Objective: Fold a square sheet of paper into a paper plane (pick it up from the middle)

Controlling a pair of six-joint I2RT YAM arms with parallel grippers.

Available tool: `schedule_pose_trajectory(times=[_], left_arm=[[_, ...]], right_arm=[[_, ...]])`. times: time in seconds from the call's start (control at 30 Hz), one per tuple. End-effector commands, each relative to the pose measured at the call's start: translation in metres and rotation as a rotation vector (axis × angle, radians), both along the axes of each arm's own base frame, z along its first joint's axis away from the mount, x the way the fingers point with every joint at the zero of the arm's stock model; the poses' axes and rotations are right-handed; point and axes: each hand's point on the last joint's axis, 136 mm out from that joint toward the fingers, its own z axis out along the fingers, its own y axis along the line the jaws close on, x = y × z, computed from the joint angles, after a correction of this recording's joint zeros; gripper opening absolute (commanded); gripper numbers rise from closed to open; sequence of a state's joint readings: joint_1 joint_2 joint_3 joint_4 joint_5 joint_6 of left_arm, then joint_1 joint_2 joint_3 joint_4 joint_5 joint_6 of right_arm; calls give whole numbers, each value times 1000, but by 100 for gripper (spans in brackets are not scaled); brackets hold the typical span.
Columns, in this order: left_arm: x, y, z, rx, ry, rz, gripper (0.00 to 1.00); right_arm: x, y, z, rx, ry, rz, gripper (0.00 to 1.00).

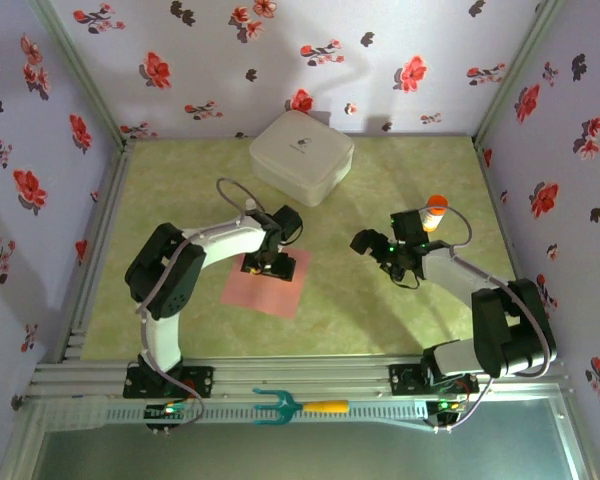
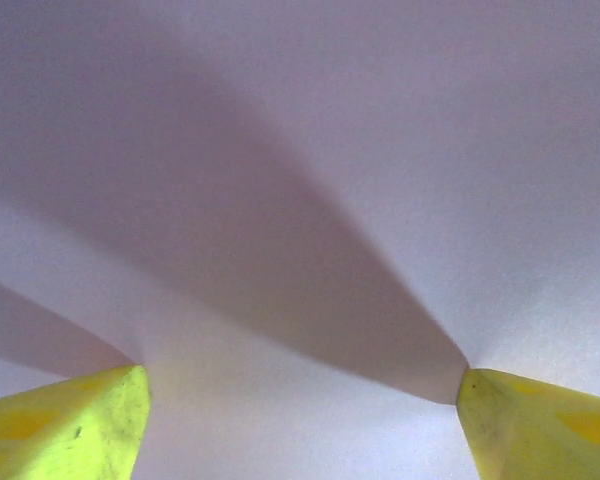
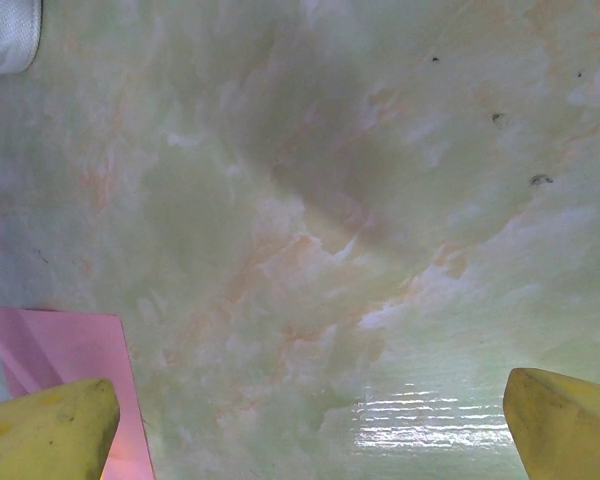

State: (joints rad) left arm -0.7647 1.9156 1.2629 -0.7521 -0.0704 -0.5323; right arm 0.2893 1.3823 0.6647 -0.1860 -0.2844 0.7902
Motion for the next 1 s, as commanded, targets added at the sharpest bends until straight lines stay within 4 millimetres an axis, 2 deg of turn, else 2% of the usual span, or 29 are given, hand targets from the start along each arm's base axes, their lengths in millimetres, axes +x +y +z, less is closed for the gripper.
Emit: schedule_pose_trajectory(times=[0.0, 0.13, 0.23, 0.33, 0.4, 0.47, 0.97], left_arm=[[3, 0, -1, -7, -45, 24, 74], [7, -5, 6, -35, -75, 23, 69], [9, -8, 10, -49, -87, 32, 57], [11, -11, 13, -73, -102, 47, 49], [13, -13, 16, -87, -113, 55, 48], [15, -16, 19, -108, -123, 55, 41], [19, -48, 47, -304, -137, 77, 33]], right_arm=[[5, -2, 7, -19, -11, -23, 99], [5, -5, 8, -30, -15, -36, 99], [5, -6, 9, -35, -16, -42, 99], [4, -8, 10, -44, -16, -49, 99], [5, -9, 11, -49, -21, -56, 99], [4, -11, 12, -55, -25, -63, 99], [2, -28, 28, -102, -77, -137, 99]])
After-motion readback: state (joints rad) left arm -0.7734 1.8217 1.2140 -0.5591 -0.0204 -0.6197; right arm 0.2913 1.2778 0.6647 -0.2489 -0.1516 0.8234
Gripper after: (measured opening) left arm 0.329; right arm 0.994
